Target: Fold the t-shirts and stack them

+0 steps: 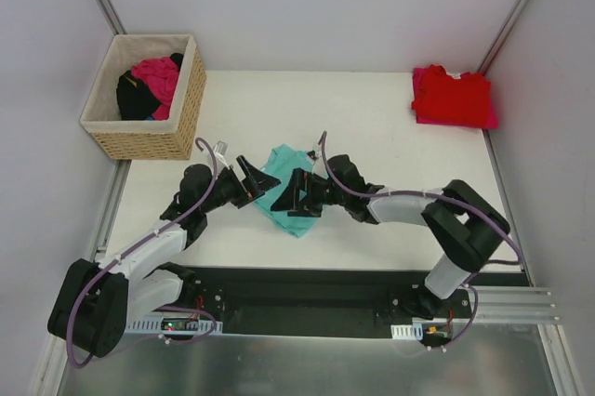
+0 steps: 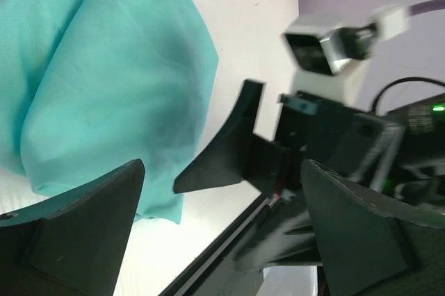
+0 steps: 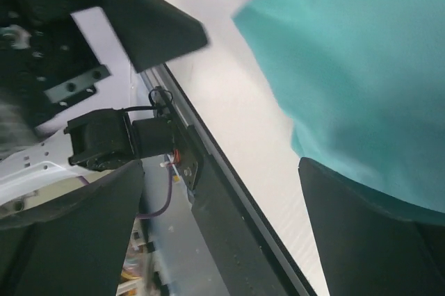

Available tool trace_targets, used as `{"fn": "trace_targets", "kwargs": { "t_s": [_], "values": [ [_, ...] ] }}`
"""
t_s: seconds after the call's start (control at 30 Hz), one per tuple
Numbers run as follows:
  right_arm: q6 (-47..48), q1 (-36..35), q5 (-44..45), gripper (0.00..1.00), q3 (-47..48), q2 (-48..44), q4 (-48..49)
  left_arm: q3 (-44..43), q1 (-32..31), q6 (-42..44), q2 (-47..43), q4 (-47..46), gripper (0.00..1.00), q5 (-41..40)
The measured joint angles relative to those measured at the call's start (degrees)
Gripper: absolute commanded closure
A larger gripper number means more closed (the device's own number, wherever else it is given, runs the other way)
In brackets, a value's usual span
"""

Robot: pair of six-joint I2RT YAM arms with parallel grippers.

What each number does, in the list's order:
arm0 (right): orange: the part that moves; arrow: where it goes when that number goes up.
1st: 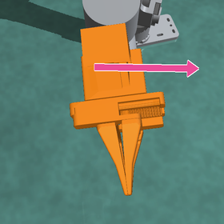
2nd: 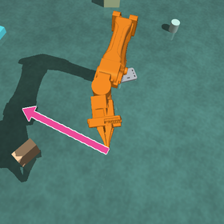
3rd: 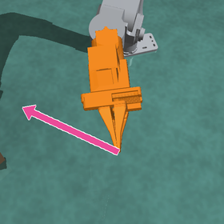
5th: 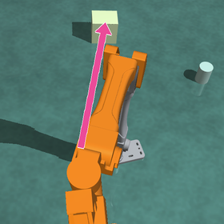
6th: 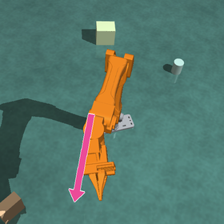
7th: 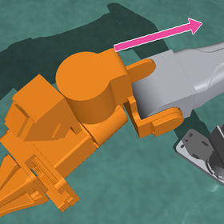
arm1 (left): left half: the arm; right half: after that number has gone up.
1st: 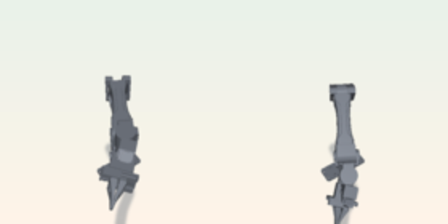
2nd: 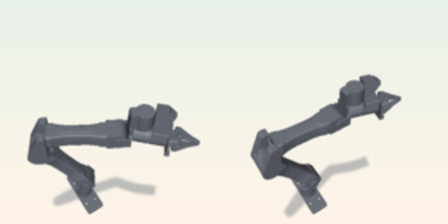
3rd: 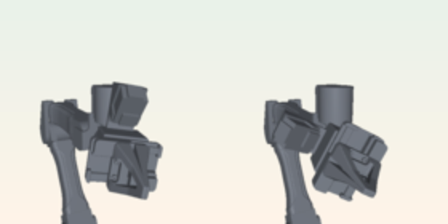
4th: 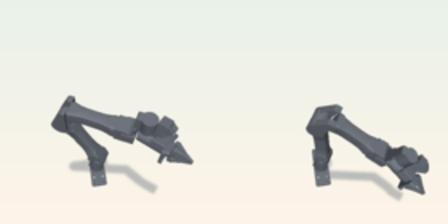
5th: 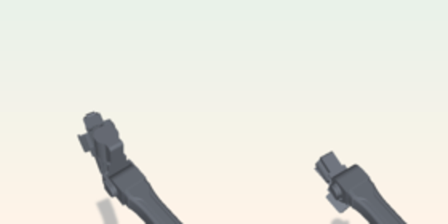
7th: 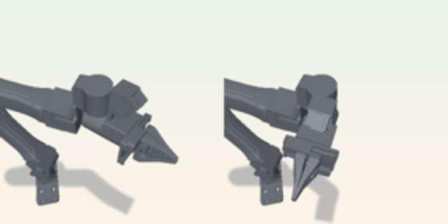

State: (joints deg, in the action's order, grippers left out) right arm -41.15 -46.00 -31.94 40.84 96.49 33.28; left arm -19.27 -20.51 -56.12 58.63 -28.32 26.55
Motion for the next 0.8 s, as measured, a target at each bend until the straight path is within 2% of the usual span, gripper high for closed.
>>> {"fn": "trace_targets", "kwargs": {
  "t_s": [0.23, 0.3, 0.37, 0.5, 0.57, 0.7, 0.8],
  "values": [
    [13.5, 2.6, 6.8, 0.01, 17.0, -7.6, -23.8, -6.2, -0.5, -0.7, 1.8, 3.6, 0.06, -2.2],
    [18.7, 4.7, 10.9, 0.01, 22.3, -7.7, -33.2, -9.4, -2.1, -0.7, 4.6, 4.2, 0.06, -5.0],
    [24.0, 7.9, 19.0, 0.01, 29.1, -6.2, -45.5, -13.6, -4.8, 0.0, 8.8, 6.1, 0.07, -9.2],
    [30.2, 17.3, 34.7, 0.01, 44.7, 1.2, -55.3, -19.0, -10.3, 2.7, 15.5, 11.9, 0.01, -8.9],
    [32.6, 23.6, 40.2, 0.0, 53.9, 6.0, -59.0, -20.9, -11.5, 4.2, 18.0, 16.1, 0.01, -9.0],
    [36.1, 34.6, 46.3, 0.0, 74.5, 18.5, -63.6, -23.0, -11.2, 6.5, 19.4, 21.5, 0.01, -11.3],
    [37.0, 40.4, 46.9, 0.03, 80.9, 24.5, -64.2, -23.8, -11.1, 8.2, 19.1, 23.2, 0.01, -13.0]
  ]
}}
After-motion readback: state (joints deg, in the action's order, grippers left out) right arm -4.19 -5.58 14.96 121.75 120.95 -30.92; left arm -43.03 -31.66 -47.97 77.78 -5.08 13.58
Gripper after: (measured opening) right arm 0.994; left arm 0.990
